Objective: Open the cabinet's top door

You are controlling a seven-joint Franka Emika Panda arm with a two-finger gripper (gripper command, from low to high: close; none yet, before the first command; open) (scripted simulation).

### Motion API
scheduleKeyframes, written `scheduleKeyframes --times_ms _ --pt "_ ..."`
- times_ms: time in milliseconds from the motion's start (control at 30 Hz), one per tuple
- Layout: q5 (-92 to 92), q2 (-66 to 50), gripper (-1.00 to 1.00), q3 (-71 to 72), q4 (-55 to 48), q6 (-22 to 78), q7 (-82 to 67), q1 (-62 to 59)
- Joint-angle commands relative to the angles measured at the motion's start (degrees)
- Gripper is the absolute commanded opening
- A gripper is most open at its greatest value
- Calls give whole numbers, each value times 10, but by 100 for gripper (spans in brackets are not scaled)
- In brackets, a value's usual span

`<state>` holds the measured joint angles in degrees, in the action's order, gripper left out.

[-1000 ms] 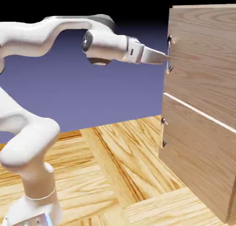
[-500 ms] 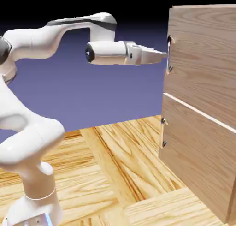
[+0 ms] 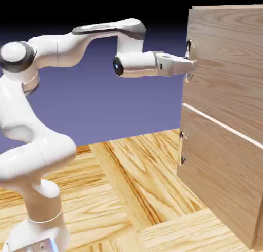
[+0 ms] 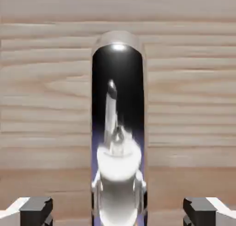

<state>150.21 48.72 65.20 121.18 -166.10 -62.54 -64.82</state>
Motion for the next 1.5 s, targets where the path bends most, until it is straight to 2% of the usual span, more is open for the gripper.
scheduleKeyframes --times_ms 0,467,800,1133,1467 --pt "-8 0 -100 -16 17 11 0 21" --pt "-204 68 -100 -288 262 201 53 293" --pt "-416 158 -100 -495 381 370 105 373" --pt "-629 176 -100 -703 403 553 120 370" --pt "-819 89 -100 -911 325 751 93 387"
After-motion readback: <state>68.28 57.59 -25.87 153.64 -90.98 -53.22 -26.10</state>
